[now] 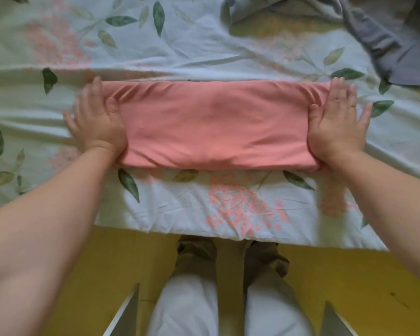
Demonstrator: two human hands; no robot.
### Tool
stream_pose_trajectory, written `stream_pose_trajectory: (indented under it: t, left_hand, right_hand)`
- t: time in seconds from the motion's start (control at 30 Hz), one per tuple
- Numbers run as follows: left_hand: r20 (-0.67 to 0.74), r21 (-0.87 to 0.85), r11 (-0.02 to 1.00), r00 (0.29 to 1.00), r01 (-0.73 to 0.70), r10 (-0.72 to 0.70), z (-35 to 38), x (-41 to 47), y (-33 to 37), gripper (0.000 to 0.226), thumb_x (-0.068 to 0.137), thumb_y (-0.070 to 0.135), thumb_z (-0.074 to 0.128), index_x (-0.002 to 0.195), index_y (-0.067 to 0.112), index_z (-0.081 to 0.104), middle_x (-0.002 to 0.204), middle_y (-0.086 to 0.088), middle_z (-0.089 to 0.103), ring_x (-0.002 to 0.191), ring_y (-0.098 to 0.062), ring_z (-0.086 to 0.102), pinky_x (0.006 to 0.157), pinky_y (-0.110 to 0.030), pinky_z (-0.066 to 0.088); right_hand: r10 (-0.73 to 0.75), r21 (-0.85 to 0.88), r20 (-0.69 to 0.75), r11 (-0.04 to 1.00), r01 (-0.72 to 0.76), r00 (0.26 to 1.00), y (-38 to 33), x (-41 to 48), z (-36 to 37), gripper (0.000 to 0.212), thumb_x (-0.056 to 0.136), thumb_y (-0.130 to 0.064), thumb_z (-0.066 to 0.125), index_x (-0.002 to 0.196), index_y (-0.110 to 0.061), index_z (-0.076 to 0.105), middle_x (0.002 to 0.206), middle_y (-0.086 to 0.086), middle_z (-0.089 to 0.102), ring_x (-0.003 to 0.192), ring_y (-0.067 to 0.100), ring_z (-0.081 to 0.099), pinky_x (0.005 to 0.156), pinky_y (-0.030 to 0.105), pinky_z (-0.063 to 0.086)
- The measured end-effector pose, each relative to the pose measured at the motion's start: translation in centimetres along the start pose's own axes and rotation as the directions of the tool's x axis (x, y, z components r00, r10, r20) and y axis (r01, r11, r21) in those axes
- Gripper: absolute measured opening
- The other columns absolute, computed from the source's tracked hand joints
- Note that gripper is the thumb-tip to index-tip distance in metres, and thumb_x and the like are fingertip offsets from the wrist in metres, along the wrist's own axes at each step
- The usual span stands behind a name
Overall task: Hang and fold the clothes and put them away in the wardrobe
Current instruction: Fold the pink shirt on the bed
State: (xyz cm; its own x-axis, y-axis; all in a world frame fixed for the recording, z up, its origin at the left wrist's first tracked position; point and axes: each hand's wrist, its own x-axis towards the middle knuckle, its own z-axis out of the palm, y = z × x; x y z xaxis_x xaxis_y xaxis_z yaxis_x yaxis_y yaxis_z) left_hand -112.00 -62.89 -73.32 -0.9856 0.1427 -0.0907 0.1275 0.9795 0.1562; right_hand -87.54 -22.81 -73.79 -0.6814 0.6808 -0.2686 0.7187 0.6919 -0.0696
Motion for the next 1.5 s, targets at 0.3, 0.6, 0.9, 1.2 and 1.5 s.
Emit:
stream_pose_trajectory:
  t: [0.3, 0.6, 0.9, 1.2, 1.5]
  left_hand:
    - [0.168, -0.300, 0.921, 0.964, 0.247, -0.204, -3.3, 2.6, 0.1, 0.058, 0.099, 0.053, 0.042, 0.127, 0.006, 0.061, 0.129, -0.020, 0.063, 0.119, -0.037, 0.057, 0.098, -0.039, 0.044]
    - [0.483, -0.700, 0.386, 0.796, 0.601, -0.364, -4.4, 3.6, 1.4, 0.040, 0.098, 0.034, 0.058, 0.129, 0.009, 0.065, 0.123, -0.002, 0.069, 0.112, -0.016, 0.066, 0.100, -0.034, 0.053]
    - [0.258, -0.581, 0.650, 0.868, 0.491, -0.425, -3.4, 3.4, 1.6, 0.050, 0.096, 0.055, 0.051, 0.117, 0.012, 0.067, 0.107, -0.003, 0.065, 0.101, -0.023, 0.061, 0.087, -0.026, 0.044]
    - [0.055, -0.305, 0.845, 0.894, 0.439, -0.445, -3.2, 3.8, -0.6, 0.036, 0.104, 0.038, 0.046, 0.112, 0.009, 0.064, 0.125, -0.015, 0.067, 0.117, -0.031, 0.061, 0.098, -0.030, 0.042]
    - [0.186, -0.331, 0.750, 0.819, 0.572, -0.543, -4.0, 3.1, 1.7, 0.058, 0.098, 0.055, 0.047, 0.130, 0.007, 0.052, 0.138, -0.018, 0.057, 0.126, -0.037, 0.054, 0.103, -0.039, 0.041]
  right_hand:
    - [0.363, 0.489, 0.055, 0.802, -0.342, 0.930, -2.4, 1.2, -2.7, 0.069, 0.097, -0.064, 0.034, 0.131, -0.008, 0.055, 0.138, 0.019, 0.055, 0.128, 0.037, 0.050, 0.106, 0.044, 0.038]
    - [0.410, 0.723, 0.212, 0.545, -0.425, 0.887, -2.3, 2.1, -3.7, 0.051, 0.098, -0.058, 0.046, 0.073, -0.015, 0.058, 0.077, 0.001, 0.058, 0.081, 0.023, 0.056, 0.062, 0.027, 0.042]
    - [0.454, 0.578, 0.161, 0.677, -0.456, 0.877, -2.9, 1.1, -3.1, 0.079, 0.099, -0.067, 0.029, 0.122, 0.000, 0.063, 0.126, 0.024, 0.063, 0.117, 0.043, 0.058, 0.097, 0.038, 0.044]
    - [0.418, 0.494, 0.082, 0.771, -0.402, 0.904, -0.2, 1.1, -2.0, 0.063, 0.104, -0.056, 0.031, 0.127, -0.002, 0.054, 0.133, 0.026, 0.057, 0.122, 0.043, 0.054, 0.099, 0.041, 0.042]
    - [0.410, 0.477, 0.118, 0.775, -0.414, 0.904, -1.1, 0.5, -2.9, 0.074, 0.103, -0.061, 0.018, 0.112, -0.002, 0.062, 0.123, 0.027, 0.062, 0.115, 0.044, 0.057, 0.094, 0.043, 0.043]
